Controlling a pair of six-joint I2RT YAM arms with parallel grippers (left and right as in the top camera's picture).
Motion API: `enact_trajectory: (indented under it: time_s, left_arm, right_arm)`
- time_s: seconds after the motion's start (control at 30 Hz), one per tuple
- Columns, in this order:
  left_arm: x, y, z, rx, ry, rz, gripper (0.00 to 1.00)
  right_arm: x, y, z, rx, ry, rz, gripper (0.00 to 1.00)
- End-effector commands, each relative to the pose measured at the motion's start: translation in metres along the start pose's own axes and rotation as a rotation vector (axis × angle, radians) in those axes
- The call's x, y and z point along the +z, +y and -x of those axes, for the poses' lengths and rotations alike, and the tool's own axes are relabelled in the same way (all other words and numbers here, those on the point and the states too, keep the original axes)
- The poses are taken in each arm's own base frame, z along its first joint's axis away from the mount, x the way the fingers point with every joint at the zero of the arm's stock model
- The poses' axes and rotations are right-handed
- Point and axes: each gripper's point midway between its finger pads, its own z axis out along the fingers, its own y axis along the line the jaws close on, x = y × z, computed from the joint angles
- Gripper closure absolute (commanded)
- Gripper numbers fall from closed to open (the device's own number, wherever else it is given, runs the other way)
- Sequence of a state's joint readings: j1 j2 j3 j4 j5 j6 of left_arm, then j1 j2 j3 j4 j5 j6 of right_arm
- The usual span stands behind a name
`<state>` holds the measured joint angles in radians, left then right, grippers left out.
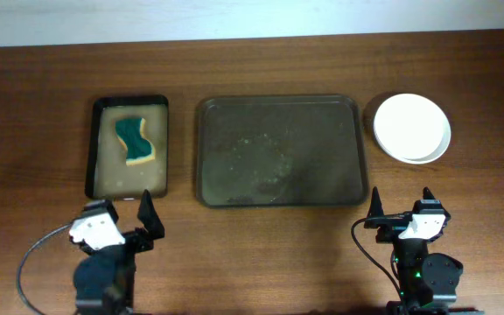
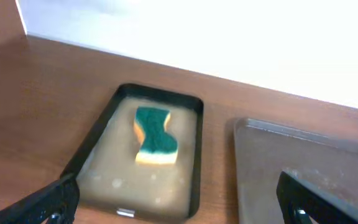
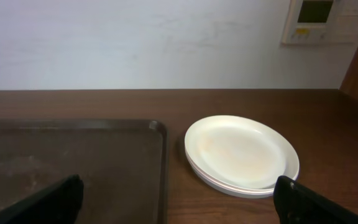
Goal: Clean dirty plates on tray and stack at the side
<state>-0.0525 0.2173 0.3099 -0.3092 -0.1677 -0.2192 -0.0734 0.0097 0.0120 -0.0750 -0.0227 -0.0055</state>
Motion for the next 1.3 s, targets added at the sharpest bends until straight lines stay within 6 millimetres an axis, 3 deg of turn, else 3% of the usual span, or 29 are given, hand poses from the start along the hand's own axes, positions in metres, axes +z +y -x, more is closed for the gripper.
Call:
enact_trajectory:
  time_s: [0.0,0.1,0.23,0.37,0.63,0.77,1.27]
  left_arm:
    - [0.009,0.003,-0.017,0.019,-0.087,-0.013,0.01]
    - [0.013,-0.006,-0.017,0.000,-0.218,-0.090,0.01]
    - [0.010,-0.004,-0.015,-0.003,-0.237,-0.081,0.01]
    - [0.014,0.009,-0.037,0.042,-0.152,-0.008,0.01]
    - [0.014,0.007,-0.038,0.091,-0.147,-0.022,0.01]
    - [0.014,0.000,-0.041,0.229,-0.139,-0.054,0.01]
    - [0.014,0.000,-0.041,0.229,-0.140,-0.055,0.01]
  right_arm:
    - [0.000,-0.003,-0.003,-0.005,0.004,-0.014,0.02]
    - [0.000,-0.003,-0.003,-0.005,0.004,-0.014,0.02]
    - [0.000,-0.003,-0.003,-0.005,0.004,-0.014,0.02]
    - [0.000,-0.003,-0.003,-0.005,0.004,-0.013,0.02]
    - [0.000,-0.003,-0.003,-0.005,0.004,-0.014,0.02]
    - [0.000,-0.003,-0.003,-0.005,0.004,-0.014,0.02]
    - [0.000,-0.003,-0.003,-0.005,0.005,-0.014,0.02]
